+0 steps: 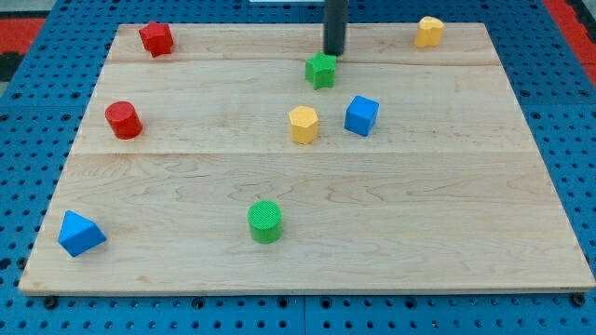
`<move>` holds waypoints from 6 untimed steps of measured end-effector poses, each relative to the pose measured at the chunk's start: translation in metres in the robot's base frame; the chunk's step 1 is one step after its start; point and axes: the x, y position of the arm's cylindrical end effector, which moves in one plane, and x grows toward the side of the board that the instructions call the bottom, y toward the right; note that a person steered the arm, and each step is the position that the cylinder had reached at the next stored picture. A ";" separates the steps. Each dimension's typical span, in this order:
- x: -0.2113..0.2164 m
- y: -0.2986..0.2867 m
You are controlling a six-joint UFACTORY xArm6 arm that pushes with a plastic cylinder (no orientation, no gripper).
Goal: Slide the green star a bit down
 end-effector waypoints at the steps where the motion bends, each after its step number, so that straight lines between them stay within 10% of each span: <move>1: 0.044 -0.019; 2: -0.008 -0.011; 4: 0.022 -0.045; 6: 0.009 0.055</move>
